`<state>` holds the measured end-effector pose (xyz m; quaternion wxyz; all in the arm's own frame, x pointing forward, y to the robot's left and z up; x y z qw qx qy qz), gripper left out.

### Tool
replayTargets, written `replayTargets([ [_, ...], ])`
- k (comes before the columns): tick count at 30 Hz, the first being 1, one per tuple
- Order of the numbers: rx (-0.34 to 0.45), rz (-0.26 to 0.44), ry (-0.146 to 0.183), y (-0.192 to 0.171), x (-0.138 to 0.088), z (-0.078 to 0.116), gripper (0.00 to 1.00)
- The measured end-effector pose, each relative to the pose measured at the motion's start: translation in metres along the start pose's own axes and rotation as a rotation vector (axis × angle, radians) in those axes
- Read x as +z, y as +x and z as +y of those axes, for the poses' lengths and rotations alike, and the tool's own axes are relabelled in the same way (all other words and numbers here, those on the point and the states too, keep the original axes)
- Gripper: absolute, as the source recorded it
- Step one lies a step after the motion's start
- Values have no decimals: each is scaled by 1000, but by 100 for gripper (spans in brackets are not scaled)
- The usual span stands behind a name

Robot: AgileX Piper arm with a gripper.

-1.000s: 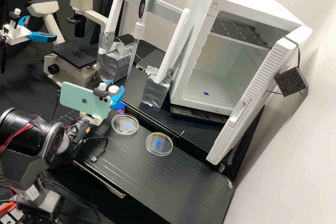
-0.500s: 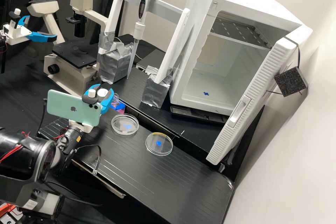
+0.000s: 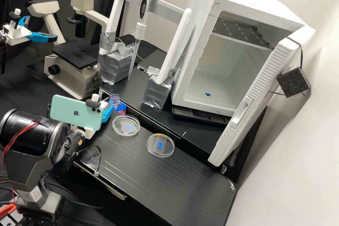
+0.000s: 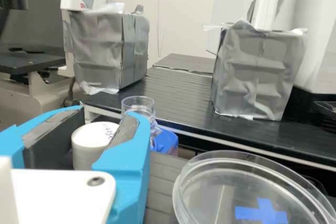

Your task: Open the bottle

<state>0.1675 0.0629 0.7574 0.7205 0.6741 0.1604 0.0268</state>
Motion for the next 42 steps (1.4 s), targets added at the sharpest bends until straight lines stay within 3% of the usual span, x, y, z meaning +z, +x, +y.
replayTargets([
  [1, 0, 0, 0, 0, 0, 0, 0],
  [2, 1, -1, 1, 0, 0, 0, 100],
  [18, 30, -14, 43, -3, -5, 0, 100],
  [23, 106, 36, 74, -18, -17, 23, 100],
  [25, 135, 69, 59, -26, -21, 35, 100],
  [31, 392, 216, 35, -48, -23, 77, 100],
  [36, 506, 107, 109, -43, -6, 85, 100],
  [42, 539, 1, 198, -36, 15, 92, 100],
])
